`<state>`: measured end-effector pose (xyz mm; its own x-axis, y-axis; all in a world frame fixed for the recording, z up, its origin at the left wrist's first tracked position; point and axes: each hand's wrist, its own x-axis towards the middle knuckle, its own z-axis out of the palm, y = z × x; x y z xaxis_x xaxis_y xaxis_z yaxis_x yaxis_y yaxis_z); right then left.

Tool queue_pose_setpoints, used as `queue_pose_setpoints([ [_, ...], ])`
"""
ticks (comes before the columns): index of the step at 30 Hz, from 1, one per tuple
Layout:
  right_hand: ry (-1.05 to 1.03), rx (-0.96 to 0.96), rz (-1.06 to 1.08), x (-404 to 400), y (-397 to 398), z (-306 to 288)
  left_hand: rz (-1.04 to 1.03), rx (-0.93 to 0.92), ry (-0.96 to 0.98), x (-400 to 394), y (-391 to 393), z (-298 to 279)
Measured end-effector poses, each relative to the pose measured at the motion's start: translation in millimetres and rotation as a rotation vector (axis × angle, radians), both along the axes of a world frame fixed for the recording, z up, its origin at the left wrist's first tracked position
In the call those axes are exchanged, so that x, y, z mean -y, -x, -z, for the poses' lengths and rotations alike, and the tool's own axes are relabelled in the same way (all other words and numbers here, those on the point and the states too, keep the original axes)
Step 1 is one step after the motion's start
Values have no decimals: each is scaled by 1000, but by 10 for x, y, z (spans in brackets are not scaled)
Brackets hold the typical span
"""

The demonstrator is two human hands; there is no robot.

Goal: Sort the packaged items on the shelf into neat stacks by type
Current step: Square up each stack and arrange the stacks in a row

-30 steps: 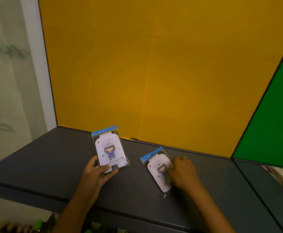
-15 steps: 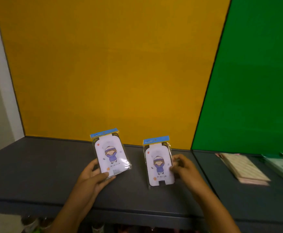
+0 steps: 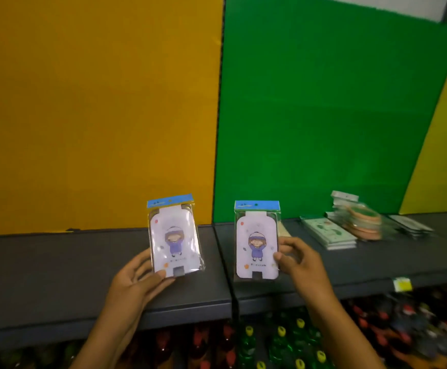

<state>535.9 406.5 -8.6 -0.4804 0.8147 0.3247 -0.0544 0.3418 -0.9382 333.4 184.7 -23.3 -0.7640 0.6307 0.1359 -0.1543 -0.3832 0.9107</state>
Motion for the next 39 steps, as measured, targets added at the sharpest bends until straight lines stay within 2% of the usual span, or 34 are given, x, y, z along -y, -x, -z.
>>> queue_pose_setpoints([
  [8, -31, -47, 231, -347, -1317, 52, 191, -31, -23, -850, -887, 36],
  [18, -38, -60, 457, -897, -2394, 137, 385, -27, -34, -1939, -1714, 43],
  [26, -45, -26, 543, -1736, -2823, 124, 506, -50, -53, -2998, -2050, 23],
  [39, -63, -13, 584, -3445, -3022, -56, 499, -55, -68, -4810, -2270, -87],
])
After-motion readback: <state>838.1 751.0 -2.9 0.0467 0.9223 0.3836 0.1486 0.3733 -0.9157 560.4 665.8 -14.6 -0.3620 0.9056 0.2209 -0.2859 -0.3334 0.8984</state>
